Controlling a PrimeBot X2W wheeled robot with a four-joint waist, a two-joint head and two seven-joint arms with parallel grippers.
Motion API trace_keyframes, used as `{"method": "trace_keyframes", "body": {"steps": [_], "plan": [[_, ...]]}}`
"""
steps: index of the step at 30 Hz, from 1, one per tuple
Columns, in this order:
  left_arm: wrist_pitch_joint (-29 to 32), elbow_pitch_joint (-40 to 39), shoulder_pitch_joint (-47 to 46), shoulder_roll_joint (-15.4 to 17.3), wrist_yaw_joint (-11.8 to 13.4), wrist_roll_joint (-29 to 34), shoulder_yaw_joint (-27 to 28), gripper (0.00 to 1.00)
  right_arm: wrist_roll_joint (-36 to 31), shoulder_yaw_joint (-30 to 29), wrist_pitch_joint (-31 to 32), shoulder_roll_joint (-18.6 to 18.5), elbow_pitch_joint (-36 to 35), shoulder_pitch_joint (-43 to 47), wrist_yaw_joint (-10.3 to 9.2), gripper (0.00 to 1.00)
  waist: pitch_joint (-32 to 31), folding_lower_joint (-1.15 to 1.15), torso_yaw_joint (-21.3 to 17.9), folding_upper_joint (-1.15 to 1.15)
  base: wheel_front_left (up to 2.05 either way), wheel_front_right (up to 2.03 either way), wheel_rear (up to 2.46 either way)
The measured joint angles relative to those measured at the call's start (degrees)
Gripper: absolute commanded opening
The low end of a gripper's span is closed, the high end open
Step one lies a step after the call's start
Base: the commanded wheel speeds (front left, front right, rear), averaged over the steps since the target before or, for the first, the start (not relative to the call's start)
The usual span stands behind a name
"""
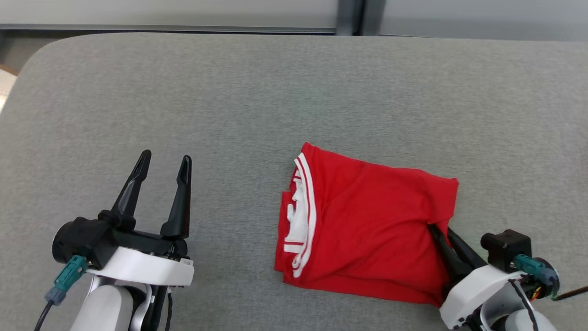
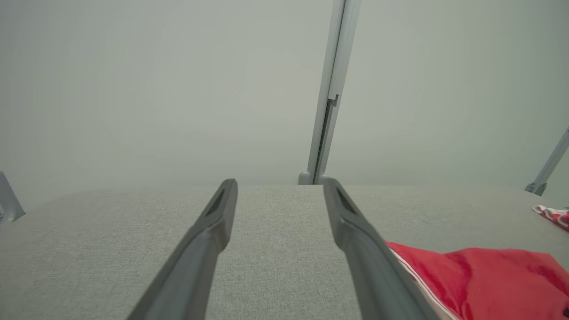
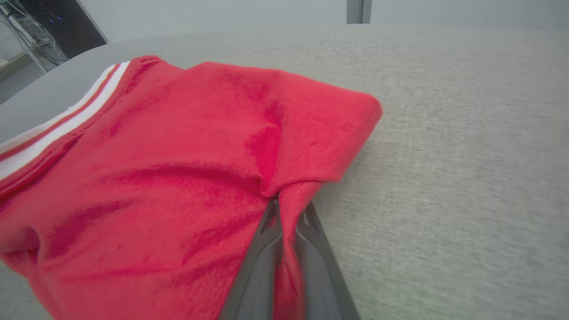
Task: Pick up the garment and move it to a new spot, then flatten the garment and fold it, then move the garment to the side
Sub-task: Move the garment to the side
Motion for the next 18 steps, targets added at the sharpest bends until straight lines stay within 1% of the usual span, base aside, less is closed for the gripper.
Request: {"method": "trace_keyframes", "body": {"steps": [5,12,15,18], "plan": [[1.16,-2.46,0.15,1.05,0.09,0.15,-0.41,1.00,0.46,-0.55,0.57,-3.41,-3.13,0.76,-0.02,0.00,0.16,0.00,-5.72,0.00,0.00,0.00,0.00],[3.35,-5.68,0.08,2.35,0.00,0.79,-1.58,1.00,2.23,-1.79,-0.79,-7.28,-4.50,0.09,-0.02,0.00,0.47,0.00,-14.31,0.00,0.00,0.00,0.00],[4.49,-7.20,0.07,2.88,-0.01,1.15,-2.37,1.00,2.96,-2.69,-1.36,-8.38,-4.36,-1.63,-0.02,0.00,0.67,0.00,-17.42,0.00,0.00,0.00,0.00],[5.69,-8.81,-0.52,3.12,-0.21,1.47,-3.39,1.00,3.42,-4.38,-1.92,-10.23,-3.50,-5.63,-0.02,0.00,1.38,0.00,-19.82,0.00,0.00,0.00,0.00]]}}
